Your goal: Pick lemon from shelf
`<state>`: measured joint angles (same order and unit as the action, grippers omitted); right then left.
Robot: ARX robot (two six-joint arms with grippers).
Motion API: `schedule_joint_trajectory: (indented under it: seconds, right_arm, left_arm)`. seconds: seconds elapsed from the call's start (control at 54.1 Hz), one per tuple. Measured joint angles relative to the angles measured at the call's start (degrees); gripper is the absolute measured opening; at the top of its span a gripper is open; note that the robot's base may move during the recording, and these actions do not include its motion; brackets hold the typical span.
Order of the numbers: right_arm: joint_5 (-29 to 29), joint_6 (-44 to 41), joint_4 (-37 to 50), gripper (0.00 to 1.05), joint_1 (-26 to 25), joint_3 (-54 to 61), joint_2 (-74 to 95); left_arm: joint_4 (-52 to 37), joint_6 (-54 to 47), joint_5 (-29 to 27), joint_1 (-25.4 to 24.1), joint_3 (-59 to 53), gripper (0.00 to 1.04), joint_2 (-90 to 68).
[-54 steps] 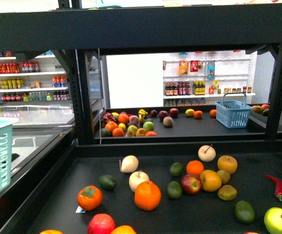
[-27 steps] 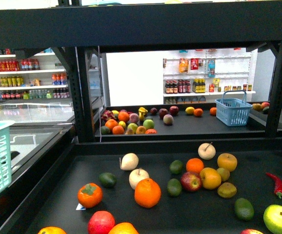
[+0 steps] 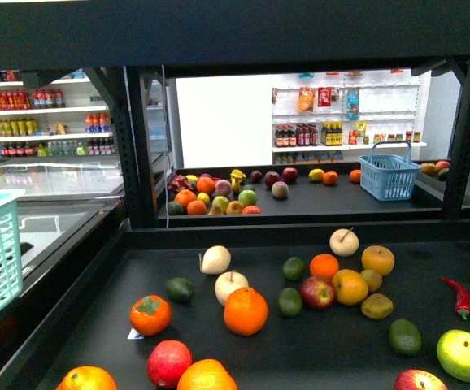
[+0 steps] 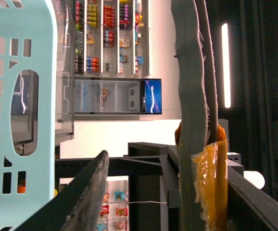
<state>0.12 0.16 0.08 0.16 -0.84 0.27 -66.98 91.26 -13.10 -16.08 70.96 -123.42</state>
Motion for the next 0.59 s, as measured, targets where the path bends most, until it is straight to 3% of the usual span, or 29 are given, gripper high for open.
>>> schedule_joint_trajectory:
  seconds: [0.092,0.185,0.592]
  right_arm:
    - [0.0,0.0,0.0,0.97,0.0,0.0,0.0]
    - [0.0,0.0,0.0,0.97,0.0,0.0,0.0]
    - [0.0,0.0,0.0,0.97,0.0,0.0,0.0]
  left_arm:
    - [0.8,-0.9,0.6,-0.7,-1.3,0.84,0.7]
    - [1.2,-1.6,1.2,-1.3,-2.3,0.98,1.7]
    - [5.4,-4.3,4.1,-4.3,-6.2,0.97,8.6]
